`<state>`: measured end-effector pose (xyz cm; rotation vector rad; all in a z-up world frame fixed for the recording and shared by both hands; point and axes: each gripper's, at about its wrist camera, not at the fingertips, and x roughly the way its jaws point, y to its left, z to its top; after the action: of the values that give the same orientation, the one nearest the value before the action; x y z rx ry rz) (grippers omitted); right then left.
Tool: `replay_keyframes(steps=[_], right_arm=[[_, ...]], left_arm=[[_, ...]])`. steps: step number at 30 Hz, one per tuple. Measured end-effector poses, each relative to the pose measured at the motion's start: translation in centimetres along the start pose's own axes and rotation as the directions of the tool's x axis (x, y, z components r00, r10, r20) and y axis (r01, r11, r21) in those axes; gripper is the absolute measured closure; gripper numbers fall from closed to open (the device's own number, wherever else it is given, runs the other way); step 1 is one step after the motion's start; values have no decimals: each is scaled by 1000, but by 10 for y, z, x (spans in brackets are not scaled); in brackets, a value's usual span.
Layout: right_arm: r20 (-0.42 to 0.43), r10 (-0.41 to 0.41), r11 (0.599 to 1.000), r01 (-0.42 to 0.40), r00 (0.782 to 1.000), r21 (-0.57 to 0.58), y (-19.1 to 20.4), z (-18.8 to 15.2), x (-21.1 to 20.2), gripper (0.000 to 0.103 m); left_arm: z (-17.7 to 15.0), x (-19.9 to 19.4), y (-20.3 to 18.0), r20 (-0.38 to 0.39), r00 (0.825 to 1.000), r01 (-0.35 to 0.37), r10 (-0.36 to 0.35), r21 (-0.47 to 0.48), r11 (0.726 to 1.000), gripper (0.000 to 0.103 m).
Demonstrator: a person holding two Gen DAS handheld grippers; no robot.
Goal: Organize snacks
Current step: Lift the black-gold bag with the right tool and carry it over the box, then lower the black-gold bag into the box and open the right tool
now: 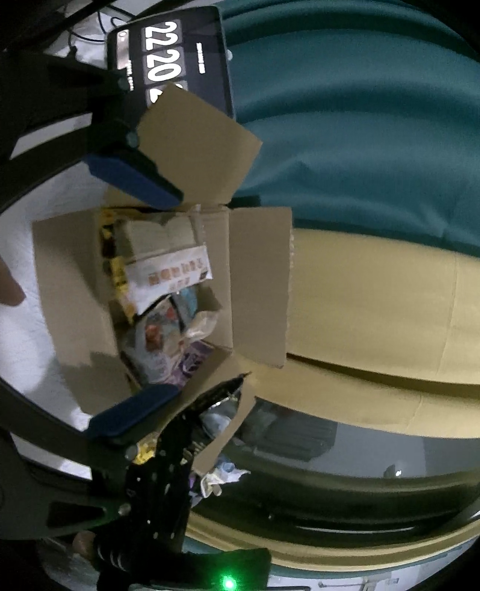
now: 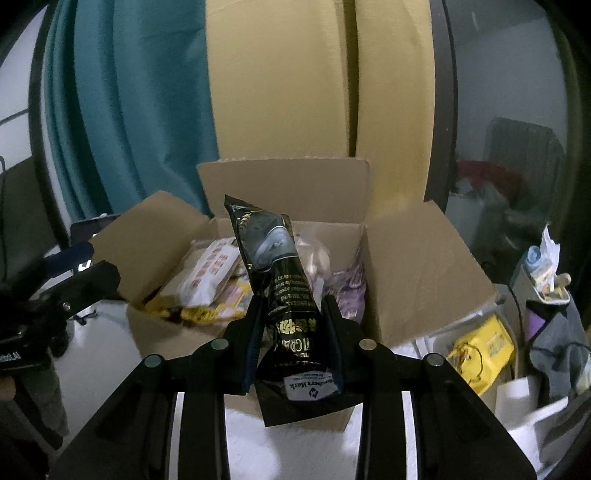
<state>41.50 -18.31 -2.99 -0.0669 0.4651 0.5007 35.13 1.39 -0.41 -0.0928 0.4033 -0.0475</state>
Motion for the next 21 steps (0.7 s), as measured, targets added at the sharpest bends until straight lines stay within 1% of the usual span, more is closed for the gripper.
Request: replay_keyframes(steps=[7, 15, 21], right_arm=[[2, 2, 998, -2, 1000, 59, -20, 10, 34, 70], [-28, -17, 995, 19, 999, 93, -40, 23, 80, 70], [-67, -28, 990, 37, 997, 136, -51, 25, 108, 69]], left_arm=[[9, 35, 8, -3, 1000, -11, 11, -2, 1000, 6], [12, 78, 21, -39, 999, -23, 21, -38, 999, 6], [9, 96, 28, -66, 997, -33, 31, -27, 999, 6]])
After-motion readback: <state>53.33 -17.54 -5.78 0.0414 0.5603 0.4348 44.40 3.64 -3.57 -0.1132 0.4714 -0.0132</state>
